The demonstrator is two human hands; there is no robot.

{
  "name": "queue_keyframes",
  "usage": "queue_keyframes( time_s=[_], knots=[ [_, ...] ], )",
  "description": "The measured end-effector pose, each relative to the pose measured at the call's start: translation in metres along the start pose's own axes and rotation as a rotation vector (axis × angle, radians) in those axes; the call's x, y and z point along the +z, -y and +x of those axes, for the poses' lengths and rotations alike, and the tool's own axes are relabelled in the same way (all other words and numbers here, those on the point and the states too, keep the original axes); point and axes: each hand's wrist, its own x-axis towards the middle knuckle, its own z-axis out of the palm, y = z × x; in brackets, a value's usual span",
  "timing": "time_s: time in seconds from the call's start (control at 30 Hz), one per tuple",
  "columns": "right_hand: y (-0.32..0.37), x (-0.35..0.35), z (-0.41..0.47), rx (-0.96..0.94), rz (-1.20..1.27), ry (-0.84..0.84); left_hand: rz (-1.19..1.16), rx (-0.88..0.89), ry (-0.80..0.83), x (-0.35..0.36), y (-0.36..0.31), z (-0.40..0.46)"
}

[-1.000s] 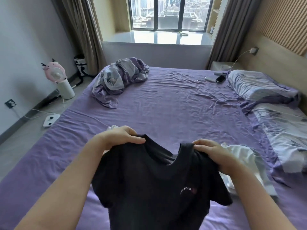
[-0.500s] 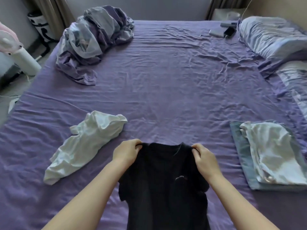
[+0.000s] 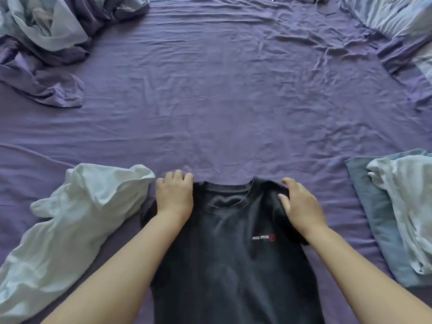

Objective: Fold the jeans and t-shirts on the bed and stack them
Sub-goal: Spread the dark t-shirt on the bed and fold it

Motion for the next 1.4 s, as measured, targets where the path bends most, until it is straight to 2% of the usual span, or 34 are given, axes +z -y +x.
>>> queue_keyframes(
  time_s=[0.07,0.2,0.33,0.47,0.57,0.7,0.8,0.87,0.97,1.03,1.1,1.17,1.27,1.4],
  knots=[
    [-0.008,0.015,-0.004,-0.001,-0.008,0.061,-0.112,-0.005,-0.004,0.014,-0.018,-0.005],
    [-0.025,0.029,-0.022,0.05,0.115,0.017,-0.339,0.109,-0.1,0.025,-0.069,-0.022],
    [-0.039,0.036,-0.039,0.104,0.192,-0.048,-0.521,0.055,-0.025,0.031,-0.116,-0.016],
    [-0.046,0.04,-0.038,-0.008,0.178,-0.207,-0.491,0.137,0.089,0.038,-0.145,0.01],
    [-0.048,0.032,-0.021,0.001,0.222,-0.277,-0.427,0.18,0.158,0.039,-0.155,0.027],
    [-0.061,0.02,0.007,0.11,0.258,-0.364,-0.436,-0.043,-0.018,0.035,-0.162,0.049],
    [-0.079,0.02,0.016,0.265,0.407,-0.317,-0.428,-0.16,0.014,0.037,-0.167,0.055],
    [-0.087,0.02,0.01,0.302,0.496,-0.276,-0.4,-0.068,0.032,0.04,-0.169,0.051],
    [-0.089,0.019,-0.009,0.308,0.554,-0.217,-0.319,0.245,0.083,0.044,-0.177,0.046],
    [-0.087,0.022,-0.017,0.289,0.541,-0.173,-0.245,0.335,0.115,0.046,-0.184,0.047],
    [-0.086,0.024,-0.017,0.285,0.536,-0.195,-0.275,0.287,0.064,0.045,-0.189,0.051],
    [-0.084,0.02,-0.01,0.296,0.612,-0.288,-0.364,0.162,-0.002,0.041,-0.192,0.056],
    [-0.085,0.013,0.003,0.283,0.67,-0.388,-0.347,0.095,0.047,0.041,-0.198,0.058],
    [-0.088,0.016,0.005,0.347,0.731,-0.277,-0.247,0.085,0.09,0.037,-0.205,0.051]
  ],
)
